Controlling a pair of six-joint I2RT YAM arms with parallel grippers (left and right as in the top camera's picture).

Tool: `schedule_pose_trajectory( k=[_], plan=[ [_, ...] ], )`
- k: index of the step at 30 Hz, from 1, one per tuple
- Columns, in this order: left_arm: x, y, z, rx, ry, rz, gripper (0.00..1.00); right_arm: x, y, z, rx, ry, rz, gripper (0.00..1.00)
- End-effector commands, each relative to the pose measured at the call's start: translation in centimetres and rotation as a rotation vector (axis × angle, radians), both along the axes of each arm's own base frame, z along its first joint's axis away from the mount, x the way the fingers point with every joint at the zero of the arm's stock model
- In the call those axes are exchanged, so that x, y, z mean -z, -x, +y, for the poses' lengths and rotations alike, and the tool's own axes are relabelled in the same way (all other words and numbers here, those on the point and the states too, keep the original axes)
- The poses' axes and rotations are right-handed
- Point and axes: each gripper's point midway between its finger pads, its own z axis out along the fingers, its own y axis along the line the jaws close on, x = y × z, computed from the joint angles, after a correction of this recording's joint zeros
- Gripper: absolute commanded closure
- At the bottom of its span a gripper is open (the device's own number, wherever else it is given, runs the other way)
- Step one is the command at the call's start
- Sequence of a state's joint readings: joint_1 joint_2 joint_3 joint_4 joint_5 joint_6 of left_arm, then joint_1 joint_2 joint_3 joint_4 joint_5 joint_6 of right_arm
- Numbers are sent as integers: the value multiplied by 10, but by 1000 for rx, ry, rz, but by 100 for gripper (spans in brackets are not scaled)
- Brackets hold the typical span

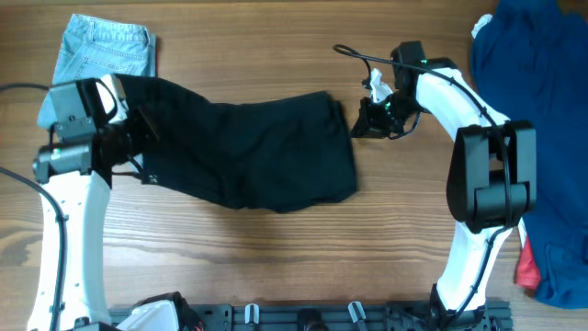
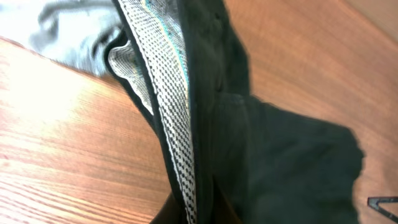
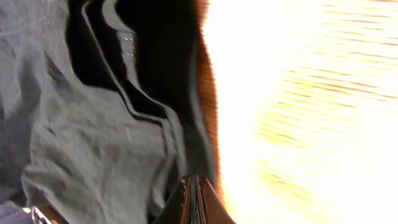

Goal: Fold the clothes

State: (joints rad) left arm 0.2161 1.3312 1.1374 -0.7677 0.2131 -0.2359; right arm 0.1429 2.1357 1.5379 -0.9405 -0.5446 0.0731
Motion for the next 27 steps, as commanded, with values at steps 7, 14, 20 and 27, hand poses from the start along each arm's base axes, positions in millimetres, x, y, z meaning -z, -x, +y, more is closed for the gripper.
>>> schedule_pose_trajectory(
  k=[7,14,20,27],
  plan=[
    [-30,-7,-33,130,-46,-51,96,-23,-4,72,-99,-68,-124,95],
    [-31,-9,-68,225,-42,-63,96,-17,-8,78,-95,-51,-150,95],
    [-31,-6,-97,314,-44,-65,96,24,-1,78,-54,52,-74,96],
    [-29,2,-155,446,-22,-71,96,54,5,74,-9,82,8,96]
  ],
)
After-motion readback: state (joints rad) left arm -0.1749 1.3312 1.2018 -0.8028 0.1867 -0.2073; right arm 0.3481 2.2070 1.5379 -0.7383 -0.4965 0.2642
